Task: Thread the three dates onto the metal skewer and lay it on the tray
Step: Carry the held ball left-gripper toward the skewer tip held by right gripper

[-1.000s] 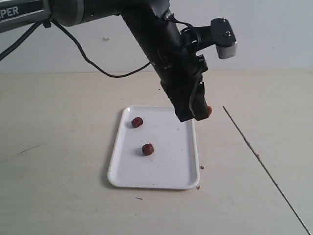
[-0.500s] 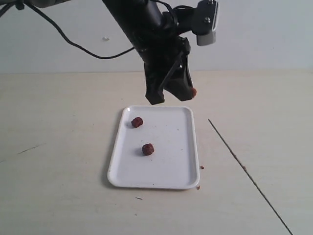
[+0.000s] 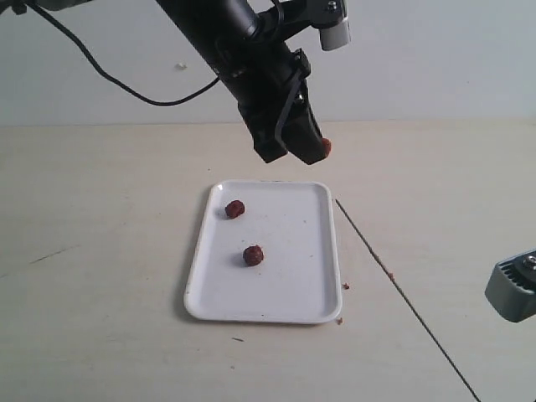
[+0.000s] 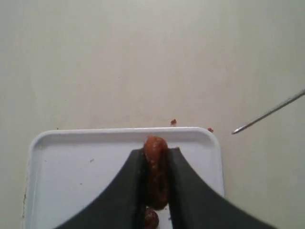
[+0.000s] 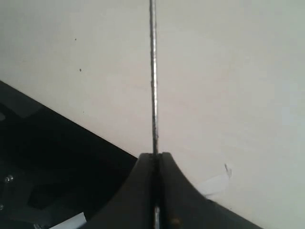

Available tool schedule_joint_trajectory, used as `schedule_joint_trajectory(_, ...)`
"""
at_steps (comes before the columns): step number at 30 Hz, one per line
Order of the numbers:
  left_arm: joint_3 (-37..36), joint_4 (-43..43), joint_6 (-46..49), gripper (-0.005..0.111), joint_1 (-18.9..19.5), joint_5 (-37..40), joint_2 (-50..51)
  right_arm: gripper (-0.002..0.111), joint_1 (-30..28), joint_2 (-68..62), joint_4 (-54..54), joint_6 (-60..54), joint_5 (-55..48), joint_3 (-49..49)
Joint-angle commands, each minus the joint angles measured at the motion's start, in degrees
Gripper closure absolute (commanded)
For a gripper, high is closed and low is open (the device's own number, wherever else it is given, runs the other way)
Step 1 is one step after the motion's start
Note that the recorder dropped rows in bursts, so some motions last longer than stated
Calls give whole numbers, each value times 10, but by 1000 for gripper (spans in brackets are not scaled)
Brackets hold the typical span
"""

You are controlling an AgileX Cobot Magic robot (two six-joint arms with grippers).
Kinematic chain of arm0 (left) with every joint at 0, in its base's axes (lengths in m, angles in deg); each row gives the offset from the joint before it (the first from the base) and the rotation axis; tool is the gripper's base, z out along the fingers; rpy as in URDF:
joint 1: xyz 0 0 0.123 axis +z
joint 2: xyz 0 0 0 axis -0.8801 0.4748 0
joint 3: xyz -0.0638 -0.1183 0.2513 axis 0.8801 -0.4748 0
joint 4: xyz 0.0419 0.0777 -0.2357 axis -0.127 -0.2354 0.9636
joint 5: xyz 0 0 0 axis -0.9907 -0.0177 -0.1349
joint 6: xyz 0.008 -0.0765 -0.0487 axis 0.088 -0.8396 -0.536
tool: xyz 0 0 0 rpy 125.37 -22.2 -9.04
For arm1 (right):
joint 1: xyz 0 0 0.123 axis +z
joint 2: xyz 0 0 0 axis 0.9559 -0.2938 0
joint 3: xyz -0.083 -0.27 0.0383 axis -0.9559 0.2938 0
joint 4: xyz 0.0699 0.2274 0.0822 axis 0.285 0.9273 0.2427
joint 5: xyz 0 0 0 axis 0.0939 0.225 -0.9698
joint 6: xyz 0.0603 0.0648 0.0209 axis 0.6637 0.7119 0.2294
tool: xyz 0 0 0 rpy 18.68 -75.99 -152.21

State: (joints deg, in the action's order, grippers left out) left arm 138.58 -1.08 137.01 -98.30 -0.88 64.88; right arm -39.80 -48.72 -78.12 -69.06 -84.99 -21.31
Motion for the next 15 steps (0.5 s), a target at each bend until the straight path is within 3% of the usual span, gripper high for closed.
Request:
schedule_joint_trajectory(1, 3, -9, -17, 107, 1, 1, 13, 108, -2, -1, -1, 5, 18, 2)
schedule_joint_trajectory(15, 3, -43, -15, 107, 1, 1, 50, 108, -2, -1, 0, 26, 28, 2)
